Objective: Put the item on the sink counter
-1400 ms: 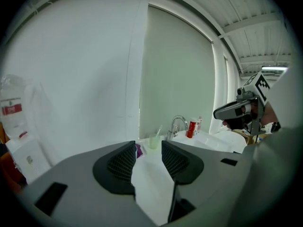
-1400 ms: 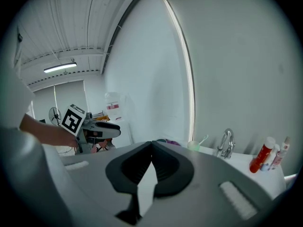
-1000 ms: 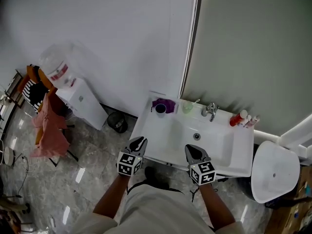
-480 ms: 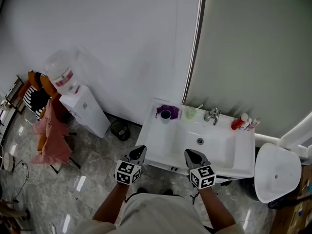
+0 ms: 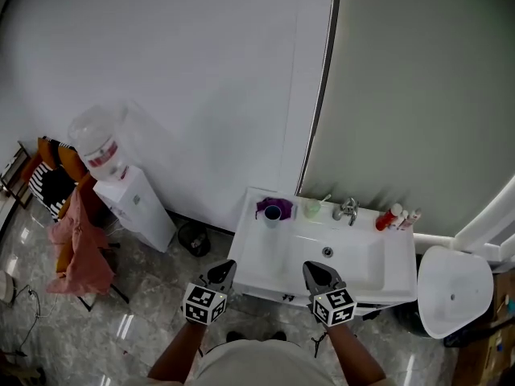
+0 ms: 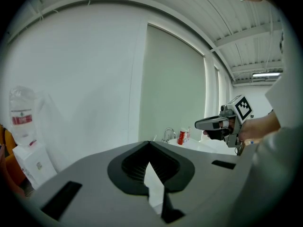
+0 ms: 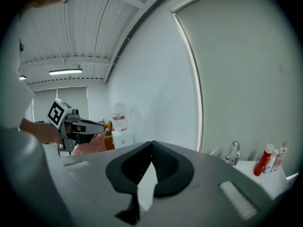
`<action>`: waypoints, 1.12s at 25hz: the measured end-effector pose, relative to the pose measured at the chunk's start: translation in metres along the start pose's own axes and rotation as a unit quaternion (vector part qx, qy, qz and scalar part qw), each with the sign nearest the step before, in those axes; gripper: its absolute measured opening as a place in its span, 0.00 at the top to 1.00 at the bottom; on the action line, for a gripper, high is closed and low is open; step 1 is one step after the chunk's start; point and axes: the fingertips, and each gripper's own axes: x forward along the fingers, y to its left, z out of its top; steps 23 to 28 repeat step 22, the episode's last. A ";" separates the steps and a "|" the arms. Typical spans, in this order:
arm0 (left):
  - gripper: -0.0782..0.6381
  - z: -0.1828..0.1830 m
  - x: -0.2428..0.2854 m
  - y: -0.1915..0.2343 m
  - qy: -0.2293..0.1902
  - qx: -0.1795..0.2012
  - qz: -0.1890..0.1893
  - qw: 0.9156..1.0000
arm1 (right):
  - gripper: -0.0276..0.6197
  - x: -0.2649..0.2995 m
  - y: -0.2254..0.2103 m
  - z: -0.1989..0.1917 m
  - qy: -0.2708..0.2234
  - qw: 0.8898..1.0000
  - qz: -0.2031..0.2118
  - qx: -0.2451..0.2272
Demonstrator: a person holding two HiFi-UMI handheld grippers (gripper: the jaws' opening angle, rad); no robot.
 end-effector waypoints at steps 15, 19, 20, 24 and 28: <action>0.88 0.007 0.004 0.012 -0.008 0.002 -0.021 1.000 | 0.94 0.010 0.006 0.006 -0.003 1.000 -0.014 0.004; 0.88 0.008 0.006 0.011 -0.010 0.000 -0.023 1.000 | 0.94 0.010 0.005 0.005 -0.004 1.000 -0.017 0.006; 0.88 0.008 0.006 0.010 -0.010 0.000 -0.023 1.000 | 0.94 0.009 0.005 0.005 -0.004 1.000 -0.017 0.006; 0.88 0.007 0.007 0.009 -0.010 0.000 -0.025 1.000 | 0.94 0.009 0.006 0.005 -0.006 1.000 -0.017 0.005; 0.88 0.007 0.007 0.009 -0.010 0.000 -0.025 1.000 | 0.94 0.009 0.006 0.005 -0.006 1.000 -0.017 0.005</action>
